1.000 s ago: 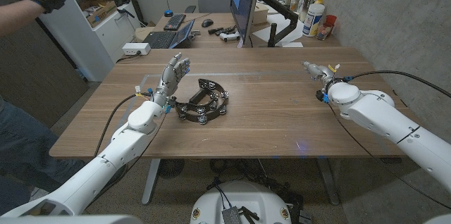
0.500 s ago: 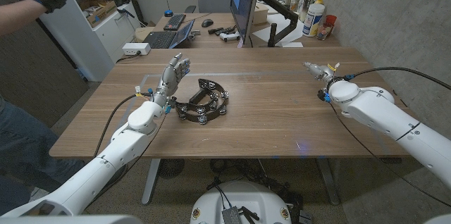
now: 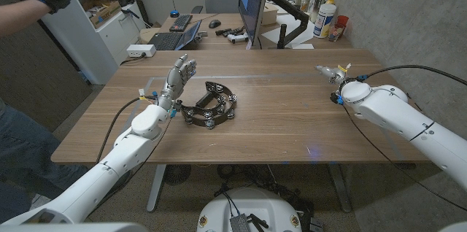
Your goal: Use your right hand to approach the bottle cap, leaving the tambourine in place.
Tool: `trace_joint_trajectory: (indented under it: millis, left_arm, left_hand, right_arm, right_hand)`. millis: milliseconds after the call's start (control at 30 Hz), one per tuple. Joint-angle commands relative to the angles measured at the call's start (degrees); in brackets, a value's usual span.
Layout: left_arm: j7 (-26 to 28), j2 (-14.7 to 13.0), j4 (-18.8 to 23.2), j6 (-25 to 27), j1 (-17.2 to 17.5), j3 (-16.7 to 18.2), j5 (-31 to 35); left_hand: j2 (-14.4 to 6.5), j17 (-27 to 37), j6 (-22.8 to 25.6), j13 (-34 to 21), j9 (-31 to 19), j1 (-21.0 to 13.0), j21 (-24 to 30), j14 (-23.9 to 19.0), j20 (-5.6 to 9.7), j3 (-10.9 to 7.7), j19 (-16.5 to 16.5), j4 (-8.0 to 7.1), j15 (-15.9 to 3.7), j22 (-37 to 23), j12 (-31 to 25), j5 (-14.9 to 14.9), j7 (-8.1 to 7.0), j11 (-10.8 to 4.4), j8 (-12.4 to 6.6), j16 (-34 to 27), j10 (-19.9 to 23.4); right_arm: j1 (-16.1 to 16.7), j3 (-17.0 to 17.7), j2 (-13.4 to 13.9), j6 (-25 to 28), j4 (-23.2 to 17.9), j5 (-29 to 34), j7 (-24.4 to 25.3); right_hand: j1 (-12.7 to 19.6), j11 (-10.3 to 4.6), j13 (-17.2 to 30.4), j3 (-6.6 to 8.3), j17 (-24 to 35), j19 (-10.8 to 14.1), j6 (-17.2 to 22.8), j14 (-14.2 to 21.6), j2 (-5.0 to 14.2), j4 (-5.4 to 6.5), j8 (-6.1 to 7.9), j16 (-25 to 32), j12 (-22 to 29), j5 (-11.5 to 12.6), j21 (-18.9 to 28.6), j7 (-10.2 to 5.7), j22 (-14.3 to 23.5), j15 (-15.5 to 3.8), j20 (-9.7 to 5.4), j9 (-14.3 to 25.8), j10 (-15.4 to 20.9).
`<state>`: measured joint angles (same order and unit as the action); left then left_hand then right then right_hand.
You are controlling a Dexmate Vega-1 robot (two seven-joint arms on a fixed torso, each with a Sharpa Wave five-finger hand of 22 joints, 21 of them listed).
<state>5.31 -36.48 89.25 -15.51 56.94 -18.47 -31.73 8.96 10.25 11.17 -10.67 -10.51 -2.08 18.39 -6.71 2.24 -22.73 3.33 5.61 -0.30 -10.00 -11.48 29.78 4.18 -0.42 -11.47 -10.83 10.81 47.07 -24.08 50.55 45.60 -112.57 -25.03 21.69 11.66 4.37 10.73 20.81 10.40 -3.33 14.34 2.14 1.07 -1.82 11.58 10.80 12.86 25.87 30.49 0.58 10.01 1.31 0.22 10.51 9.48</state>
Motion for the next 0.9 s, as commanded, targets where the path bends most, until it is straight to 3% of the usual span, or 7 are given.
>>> trace_joint_trajectory:
  millis: [33, 633, 700, 900]
  left_arm:
    - [0.3, -0.5, 1.2, -0.4, 0.8, 0.6, 0.0]
    - [0.8, -0.8, 2.5, -0.7, 1.9, 0.9, 0.5]
    - [0.9, -0.9, 3.0, -0.5, 2.1, 0.9, 0.4]
    - [0.9, -1.1, 4.1, -0.9, 2.7, 1.0, 0.6]
  left_hand:
    - [-0.2, 0.2, 0.6, -0.1, -0.3, -0.3, -0.4, 0.0, 0.99, 0.21, 0.2, 0.06, 0.26, -0.2, -0.1, 0.4, 0.22, 0.18, -0.15, -0.2, 0.5]
    - [-0.3, 0.2, 0.7, -0.1, -0.3, -0.4, -0.8, -0.1, 0.78, 0.52, 0.2, 0.13, 0.29, -0.2, -0.1, 0.6, 0.21, 0.09, -0.16, -0.2, 0.6]
    - [-0.3, 0.2, 0.9, -0.1, -0.3, -0.4, -0.8, -0.3, 1.92, 0.70, 0.7, 0.17, 0.44, -0.2, -0.2, 0.7, 0.39, 0.47, -0.20, -0.3, 0.7]
    - [-0.3, 0.2, 1.2, -0.1, -0.3, -0.5, -0.9, -0.8, 2.57, 0.91, 1.1, 0.24, 0.36, -0.2, -0.3, 0.9, 0.82, 0.90, -0.28, -0.4, 1.0]
  right_arm:
    - [-1.6, -0.8, 0.4, 4.2, -0.3, 0.4, -0.4]
    - [-3.2, -1.1, 1.7, 9.5, -1.3, 0.2, -1.1]
    - [-3.5, -1.3, 1.9, 10.0, -1.3, 0.2, -1.4]
    - [-4.3, -1.7, 1.8, 10.7, -0.6, 0.6, -1.3]
  right_hand:
    - [0.5, -0.32, 0.1, 0.07, 0.2, -0.5, 0.2, -0.3, -0.06, -0.48, 0.01, -0.2, 0.0, 0.4, -0.3, -0.40, 0.1, -0.06, 0.34, 0.3, 0.0]
    - [0.7, -0.96, 0.2, 0.08, 0.2, -1.0, -0.1, -1.2, 0.06, -0.82, -0.18, -0.3, -0.3, 0.6, -1.1, -0.65, 0.1, 1.07, 1.41, 0.3, -0.7]
    - [0.7, -1.01, 0.2, 0.09, 0.2, -1.1, -0.1, -1.3, 0.08, -0.84, -0.18, -0.3, -0.3, 0.6, -1.2, -0.62, 0.1, 1.18, 1.51, 0.3, -0.8]
    - [0.8, -0.88, 0.2, 0.09, 0.2, -1.2, -0.3, -1.5, 0.10, -0.94, -0.27, -0.4, -0.3, 0.7, -1.4, -0.69, 0.2, 1.47, 1.90, 0.3, -0.9]
